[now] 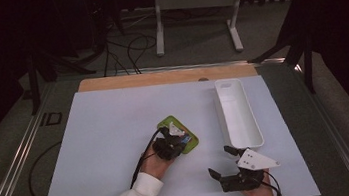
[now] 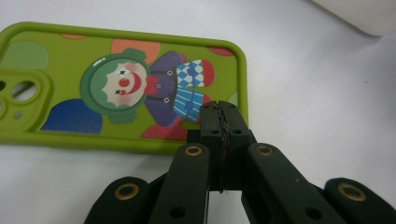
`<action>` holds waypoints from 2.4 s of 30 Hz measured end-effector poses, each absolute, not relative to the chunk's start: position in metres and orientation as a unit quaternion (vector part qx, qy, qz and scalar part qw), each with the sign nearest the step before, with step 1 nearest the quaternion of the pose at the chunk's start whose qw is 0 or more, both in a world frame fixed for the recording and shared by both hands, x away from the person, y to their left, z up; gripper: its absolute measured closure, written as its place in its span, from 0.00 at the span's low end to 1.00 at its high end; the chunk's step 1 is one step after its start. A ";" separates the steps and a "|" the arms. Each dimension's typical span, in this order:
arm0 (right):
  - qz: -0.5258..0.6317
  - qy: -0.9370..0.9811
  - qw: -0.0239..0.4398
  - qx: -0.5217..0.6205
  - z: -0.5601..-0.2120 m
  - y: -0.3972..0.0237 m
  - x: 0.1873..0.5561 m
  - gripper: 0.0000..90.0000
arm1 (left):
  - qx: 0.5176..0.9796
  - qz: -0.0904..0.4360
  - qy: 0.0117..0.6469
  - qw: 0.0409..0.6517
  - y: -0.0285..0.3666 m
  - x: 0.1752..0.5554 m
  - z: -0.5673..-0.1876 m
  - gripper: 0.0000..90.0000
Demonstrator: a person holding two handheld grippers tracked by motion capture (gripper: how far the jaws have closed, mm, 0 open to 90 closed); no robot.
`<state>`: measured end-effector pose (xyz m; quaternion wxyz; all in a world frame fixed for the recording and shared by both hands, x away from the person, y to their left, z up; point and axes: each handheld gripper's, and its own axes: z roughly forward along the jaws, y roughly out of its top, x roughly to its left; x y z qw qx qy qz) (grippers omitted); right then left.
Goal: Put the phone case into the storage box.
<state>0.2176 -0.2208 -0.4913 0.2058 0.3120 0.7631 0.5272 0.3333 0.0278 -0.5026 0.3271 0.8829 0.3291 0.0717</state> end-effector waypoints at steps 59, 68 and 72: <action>0.529 0.761 0.208 0.312 -0.491 -0.222 0.218 0.11 | 0.885 0.078 0.321 0.327 -0.016 0.348 -0.510 1.00; 0.530 0.760 0.210 0.313 -0.490 -0.223 0.217 0.11 | 0.882 0.074 0.333 0.326 -0.006 0.342 -0.509 1.00; 0.531 0.759 0.209 0.313 -0.491 -0.223 0.218 0.11 | 0.881 0.075 0.335 0.326 0.003 0.335 -0.509 1.00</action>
